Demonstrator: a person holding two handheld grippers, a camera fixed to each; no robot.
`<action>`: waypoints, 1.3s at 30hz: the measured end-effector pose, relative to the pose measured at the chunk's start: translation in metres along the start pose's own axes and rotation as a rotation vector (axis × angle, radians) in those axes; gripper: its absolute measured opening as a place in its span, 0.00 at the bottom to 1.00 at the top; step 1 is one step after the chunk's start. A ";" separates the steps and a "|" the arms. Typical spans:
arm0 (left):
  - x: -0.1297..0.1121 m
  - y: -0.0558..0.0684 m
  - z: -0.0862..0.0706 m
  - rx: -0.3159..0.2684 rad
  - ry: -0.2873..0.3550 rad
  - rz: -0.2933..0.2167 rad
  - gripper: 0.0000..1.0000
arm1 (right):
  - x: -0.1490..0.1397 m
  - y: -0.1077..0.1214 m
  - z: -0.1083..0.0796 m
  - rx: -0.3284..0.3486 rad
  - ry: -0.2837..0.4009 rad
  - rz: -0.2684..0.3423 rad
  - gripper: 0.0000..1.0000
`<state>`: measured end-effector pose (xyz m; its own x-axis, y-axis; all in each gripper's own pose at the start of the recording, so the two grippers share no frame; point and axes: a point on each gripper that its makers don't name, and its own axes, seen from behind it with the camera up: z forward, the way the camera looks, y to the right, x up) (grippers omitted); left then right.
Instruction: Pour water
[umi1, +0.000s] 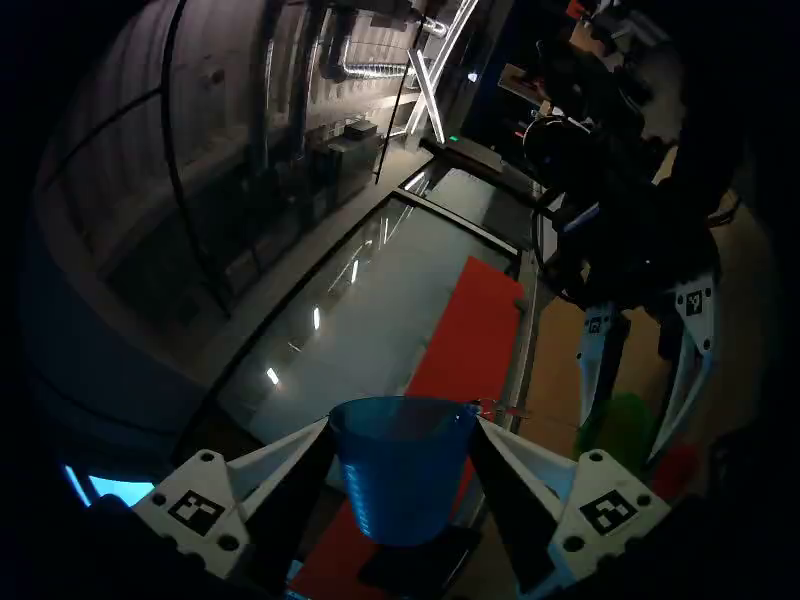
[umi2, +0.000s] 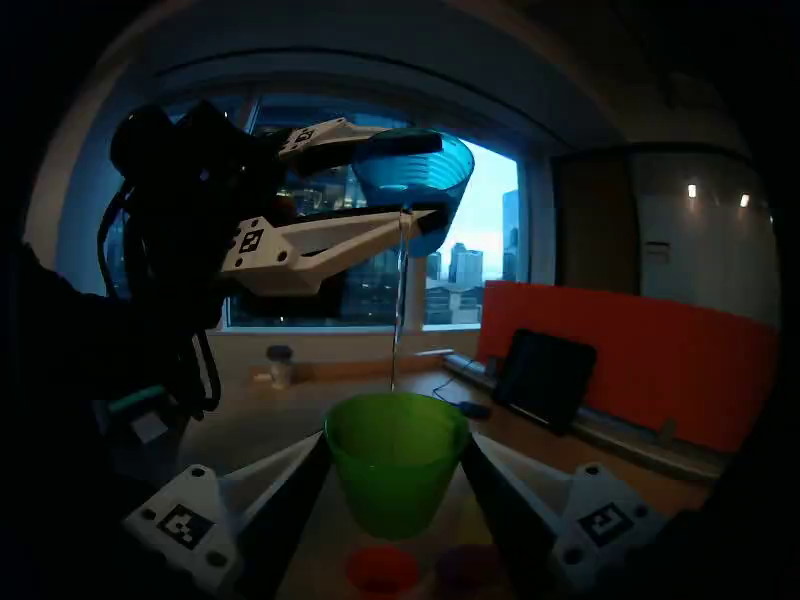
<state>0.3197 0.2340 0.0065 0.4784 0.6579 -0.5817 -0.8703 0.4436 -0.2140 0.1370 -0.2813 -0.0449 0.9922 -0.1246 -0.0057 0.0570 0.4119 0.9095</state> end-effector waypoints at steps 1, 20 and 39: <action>0.001 0.000 0.000 0.000 0.000 0.006 0.88 | 0.000 0.000 0.000 0.000 0.001 0.000 0.91; 0.006 0.002 0.003 -0.004 -0.006 0.095 0.87 | 0.003 0.003 -0.005 -0.005 0.006 -0.004 0.91; 0.009 -0.001 0.003 0.007 -0.009 0.195 0.88 | 0.004 0.004 -0.005 -0.005 0.008 -0.010 0.91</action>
<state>0.3249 0.2414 0.0037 0.3018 0.7371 -0.6047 -0.9458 0.3113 -0.0926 0.1415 -0.2758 -0.0428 0.9924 -0.1214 -0.0185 0.0678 0.4155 0.9071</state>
